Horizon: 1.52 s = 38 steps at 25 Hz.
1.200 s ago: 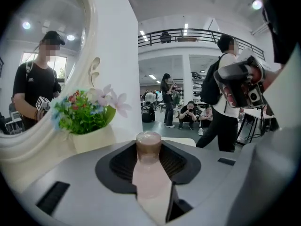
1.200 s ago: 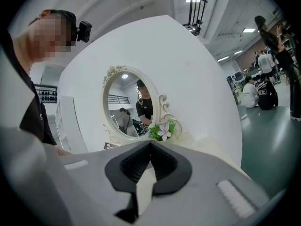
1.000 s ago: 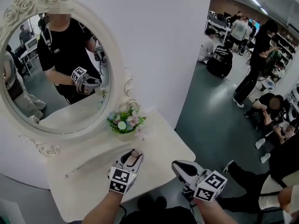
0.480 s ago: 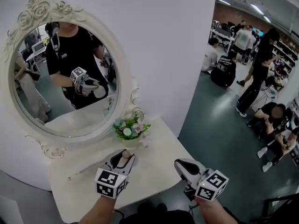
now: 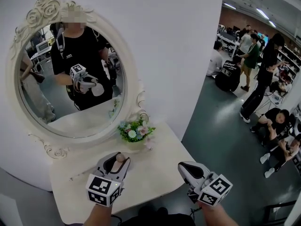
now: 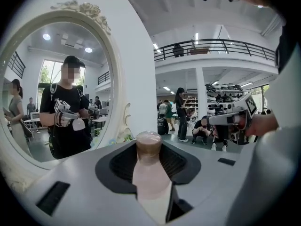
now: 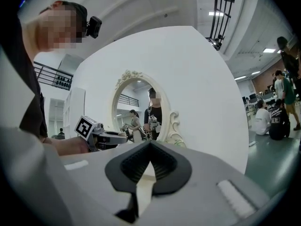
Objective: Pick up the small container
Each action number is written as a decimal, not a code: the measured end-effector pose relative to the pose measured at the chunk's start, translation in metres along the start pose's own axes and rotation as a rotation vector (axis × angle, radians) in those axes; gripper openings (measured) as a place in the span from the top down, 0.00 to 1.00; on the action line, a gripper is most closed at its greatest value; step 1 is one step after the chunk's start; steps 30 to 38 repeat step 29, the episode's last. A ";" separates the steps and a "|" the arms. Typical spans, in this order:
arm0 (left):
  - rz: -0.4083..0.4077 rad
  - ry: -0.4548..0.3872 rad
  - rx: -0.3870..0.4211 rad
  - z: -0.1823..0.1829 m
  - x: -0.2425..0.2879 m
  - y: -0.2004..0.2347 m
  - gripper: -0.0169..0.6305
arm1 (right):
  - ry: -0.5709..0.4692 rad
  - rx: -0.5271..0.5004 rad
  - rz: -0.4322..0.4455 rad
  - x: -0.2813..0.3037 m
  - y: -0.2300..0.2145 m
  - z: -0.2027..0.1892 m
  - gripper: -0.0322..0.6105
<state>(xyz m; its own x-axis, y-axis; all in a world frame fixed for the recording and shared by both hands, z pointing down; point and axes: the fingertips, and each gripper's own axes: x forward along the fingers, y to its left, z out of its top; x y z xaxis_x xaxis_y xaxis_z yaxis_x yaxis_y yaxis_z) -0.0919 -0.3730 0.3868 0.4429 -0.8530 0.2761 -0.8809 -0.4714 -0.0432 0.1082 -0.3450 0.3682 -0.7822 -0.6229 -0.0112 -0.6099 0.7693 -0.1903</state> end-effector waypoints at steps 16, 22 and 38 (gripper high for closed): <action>-0.031 0.010 -0.005 -0.006 -0.003 -0.012 0.75 | 0.016 -0.047 0.013 -0.007 0.015 -0.002 0.94; -0.046 0.005 0.000 -0.004 -0.003 -0.019 0.75 | 0.010 -0.043 0.004 -0.013 0.016 -0.001 0.94; -0.054 0.008 -0.001 -0.004 -0.006 -0.021 0.75 | 0.007 -0.033 -0.004 -0.019 0.017 0.002 0.94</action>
